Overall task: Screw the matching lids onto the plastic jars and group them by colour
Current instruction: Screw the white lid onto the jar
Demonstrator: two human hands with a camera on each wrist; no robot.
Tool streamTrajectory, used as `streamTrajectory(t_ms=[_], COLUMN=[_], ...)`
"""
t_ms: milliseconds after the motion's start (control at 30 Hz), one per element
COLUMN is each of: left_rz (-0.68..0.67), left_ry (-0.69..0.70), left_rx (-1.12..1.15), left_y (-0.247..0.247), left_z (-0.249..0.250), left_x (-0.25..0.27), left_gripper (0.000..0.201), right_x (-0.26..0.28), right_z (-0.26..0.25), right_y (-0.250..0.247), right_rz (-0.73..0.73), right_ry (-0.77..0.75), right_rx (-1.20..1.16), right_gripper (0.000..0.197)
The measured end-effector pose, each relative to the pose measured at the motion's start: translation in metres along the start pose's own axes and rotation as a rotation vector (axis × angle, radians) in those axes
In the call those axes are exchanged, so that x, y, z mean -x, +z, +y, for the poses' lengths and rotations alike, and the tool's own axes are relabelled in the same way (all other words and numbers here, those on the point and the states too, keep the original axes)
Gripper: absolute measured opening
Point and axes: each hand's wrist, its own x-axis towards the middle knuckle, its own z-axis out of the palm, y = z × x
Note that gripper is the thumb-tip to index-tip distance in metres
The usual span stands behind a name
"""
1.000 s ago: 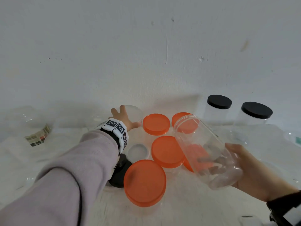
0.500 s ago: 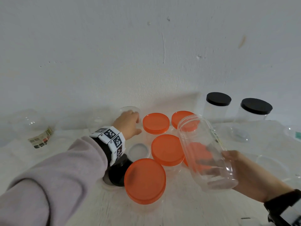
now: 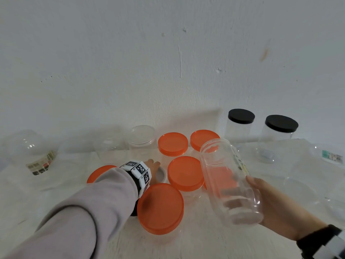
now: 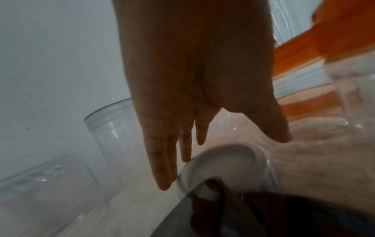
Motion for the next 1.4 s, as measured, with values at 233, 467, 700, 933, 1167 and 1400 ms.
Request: streamTrajectory(t_ms=[233,467,700,933,1167,1400], left_rz=[0.049,0.056,0.165,0.357,0.410,0.350], left_ry=[-0.005,-0.053,-0.058,0.040,0.219,0.371], left_rx=[-0.062,0.100,0.259,0.547,0.536,0.549], left_y=[-0.001,-0.038,-0.070,-0.088,-0.090,-0.073], left_z=[0.004,0.007,-0.014,-0.012,0.024,0.062], left_x=[0.007,0.030,0.065,0.108,0.141,0.161], left_gripper=[0.049,0.074,0.085,0.081,0.067,0.083], right_x=[0.005,0.006,0.008,0.010,0.008,0.017], right_z=[0.003,0.009,0.022,0.037,0.048,0.048], right_y=[0.008,0.017,0.022,0.026,0.038,0.038], right_rz=[0.031,-0.026,-0.068,-0.018,-0.012,0.004], right_ry=[0.006,0.013,-0.040,-0.101,-0.210,-0.238], right_rx=[0.094,0.248,0.485,0.525,0.661,0.704], right_gripper=[0.081,0.085,0.100,0.106,0.109,0.112])
